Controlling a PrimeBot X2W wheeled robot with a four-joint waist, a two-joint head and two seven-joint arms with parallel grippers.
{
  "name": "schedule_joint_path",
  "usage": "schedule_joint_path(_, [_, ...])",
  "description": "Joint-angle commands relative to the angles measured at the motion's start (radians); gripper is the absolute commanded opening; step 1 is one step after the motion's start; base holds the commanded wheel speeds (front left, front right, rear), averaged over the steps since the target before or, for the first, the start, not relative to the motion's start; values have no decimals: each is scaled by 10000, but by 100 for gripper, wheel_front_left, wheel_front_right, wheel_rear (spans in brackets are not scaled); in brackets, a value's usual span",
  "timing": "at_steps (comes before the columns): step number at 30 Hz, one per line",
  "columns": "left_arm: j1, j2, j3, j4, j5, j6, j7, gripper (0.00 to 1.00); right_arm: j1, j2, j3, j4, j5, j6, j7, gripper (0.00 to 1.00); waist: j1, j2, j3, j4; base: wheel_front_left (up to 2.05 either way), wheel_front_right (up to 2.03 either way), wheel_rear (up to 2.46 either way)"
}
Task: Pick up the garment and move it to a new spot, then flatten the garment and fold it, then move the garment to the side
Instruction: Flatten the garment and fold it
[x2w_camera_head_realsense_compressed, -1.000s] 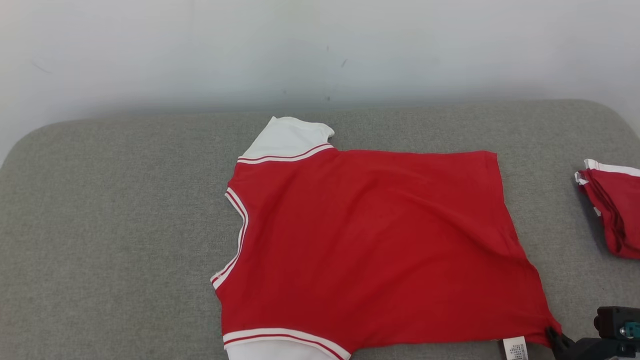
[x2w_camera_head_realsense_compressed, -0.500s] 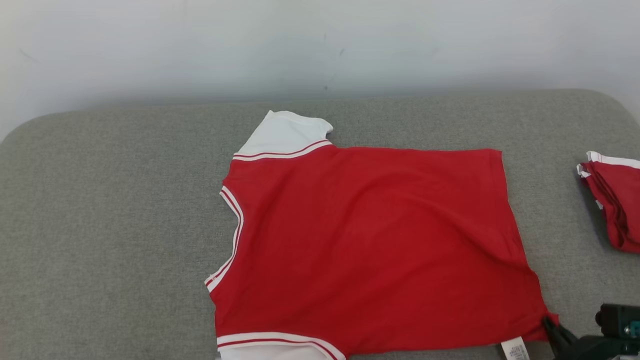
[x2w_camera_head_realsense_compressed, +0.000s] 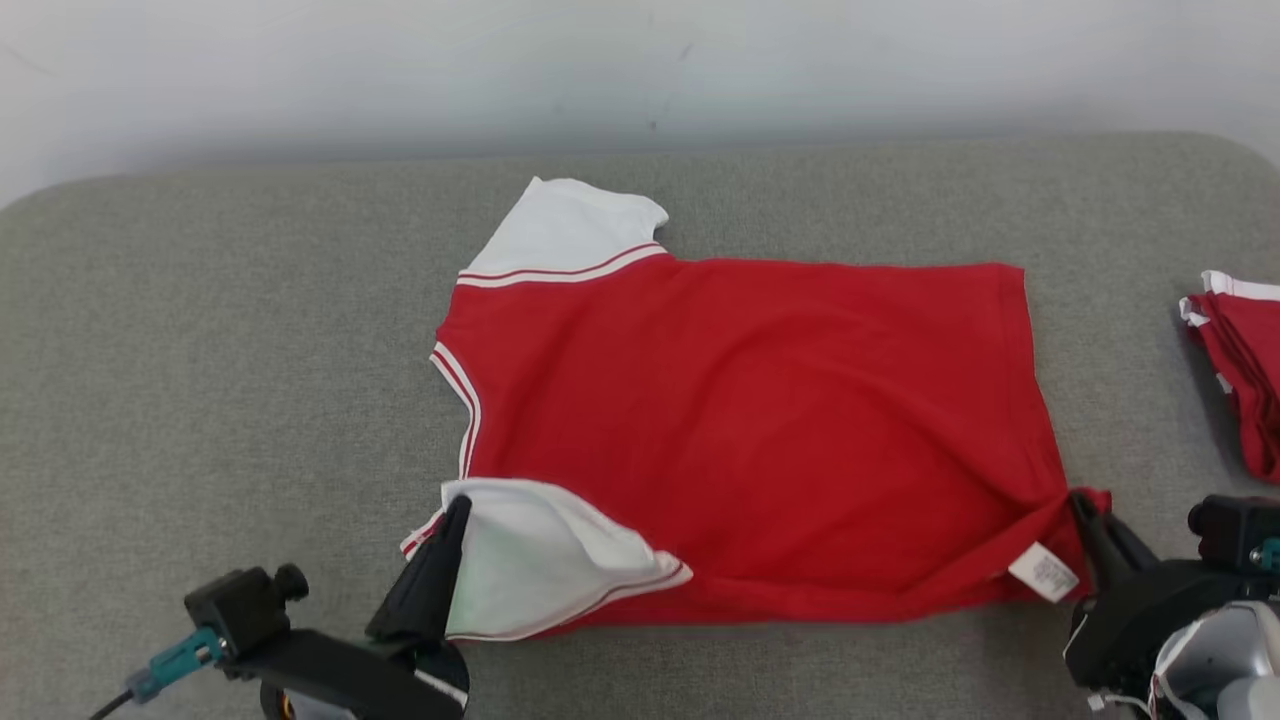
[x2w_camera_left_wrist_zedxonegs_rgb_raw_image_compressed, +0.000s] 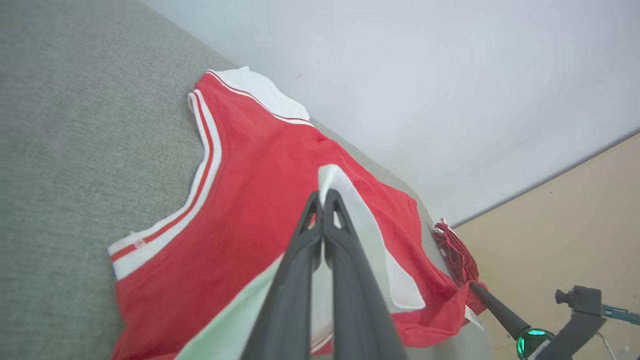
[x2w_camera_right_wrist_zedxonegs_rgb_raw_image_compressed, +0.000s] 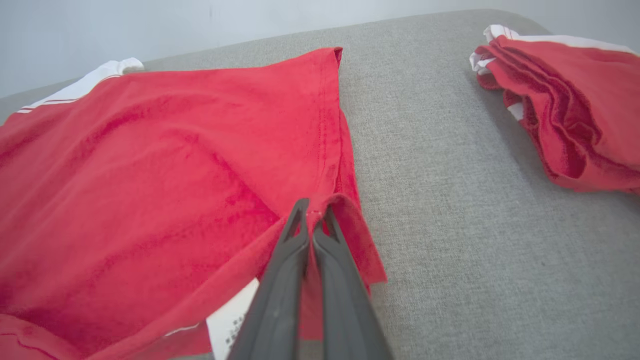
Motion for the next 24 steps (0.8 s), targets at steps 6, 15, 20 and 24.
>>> schedule_joint_path(6, [-964,-382,49,973,774,216,-701,0,-660,152,-324,376,-417,-26,-678,0,-1,-1,579,-34,0,0,0])
schedule_joint_path(15, [-1821,-760,25,2070,1471,215,-1119,0,-1332,328,-373,1045,-773,-26,-1166,0,-1,-1,1095,4,0,0,0])
schedule_joint_path(20, [-2102,-807,57,2325,1712,132,-1211,0,-1548,413,-508,1382,-954,-26,-1357,0,-1,-1,1233,-9,0,0,0])
schedule_joint_path(24, [-2336,-809,2,2495,1899,104,-1268,0,-1674,521,-602,1757,-1162,-26,-1387,0,-1,-1,1311,-51,0,0,0])
